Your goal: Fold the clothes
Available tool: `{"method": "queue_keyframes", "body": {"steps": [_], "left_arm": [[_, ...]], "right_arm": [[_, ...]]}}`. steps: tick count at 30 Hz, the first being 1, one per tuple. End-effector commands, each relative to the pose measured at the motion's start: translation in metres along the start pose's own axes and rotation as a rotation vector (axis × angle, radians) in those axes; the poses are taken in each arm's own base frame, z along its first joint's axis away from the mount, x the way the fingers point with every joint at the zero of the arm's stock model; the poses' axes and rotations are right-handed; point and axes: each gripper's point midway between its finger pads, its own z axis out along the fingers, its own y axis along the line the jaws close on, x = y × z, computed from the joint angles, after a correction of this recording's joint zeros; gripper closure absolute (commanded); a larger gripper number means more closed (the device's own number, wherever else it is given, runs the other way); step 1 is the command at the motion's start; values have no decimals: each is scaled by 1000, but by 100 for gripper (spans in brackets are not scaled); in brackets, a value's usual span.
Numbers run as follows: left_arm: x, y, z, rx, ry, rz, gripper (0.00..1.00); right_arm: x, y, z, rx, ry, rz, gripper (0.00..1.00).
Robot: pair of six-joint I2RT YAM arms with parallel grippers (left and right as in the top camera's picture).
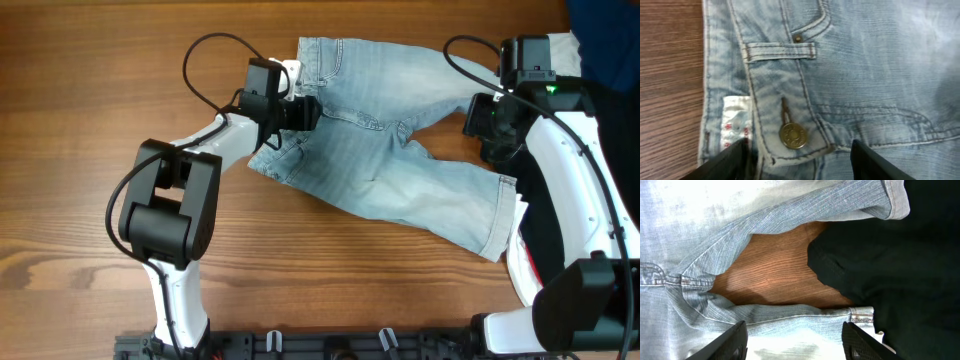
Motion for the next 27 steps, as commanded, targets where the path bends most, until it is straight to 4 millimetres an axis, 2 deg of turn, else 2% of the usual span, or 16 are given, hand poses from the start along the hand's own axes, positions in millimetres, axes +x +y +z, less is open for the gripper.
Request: {"method": "queue_keyframes", "body": {"steps": [1, 4, 5, 7, 9, 13, 15, 17, 20, 23, 27], "left_arm": [[6, -20, 5, 106, 23, 28, 39], [8, -21, 5, 112, 28, 26, 41], [8, -21, 5, 112, 29, 26, 46], [8, -20, 5, 111, 30, 25, 64], [8, -20, 5, 111, 29, 25, 96], [6, -13, 5, 76, 21, 22, 96], [3, 6, 3, -10, 7, -14, 96], [-2, 52, -9, -198, -23, -160, 96], [-2, 107, -36, -375, -54, -345, 96], [-2, 145, -60, -438, -77, -485, 96], [-4, 177, -89, -475, -101, -570, 96]], "right_arm": [[-3, 5, -8, -27, -18, 11, 41], [-3, 5, -8, -27, -17, 10, 42], [-3, 5, -8, -26, -16, 11, 43], [-2, 4, -8, -26, -14, 10, 43], [-2, 4, -8, -25, -12, 10, 43], [-1, 4, -8, -25, -11, 10, 43], [-1, 4, -8, -24, -10, 9, 43], [-1, 4, -8, -24, -8, 9, 43], [-2, 4, -8, -25, -14, 8, 43], [-2, 4, -8, -25, -14, 1, 43], [-2, 5, -7, -25, -11, -22, 43]]}}
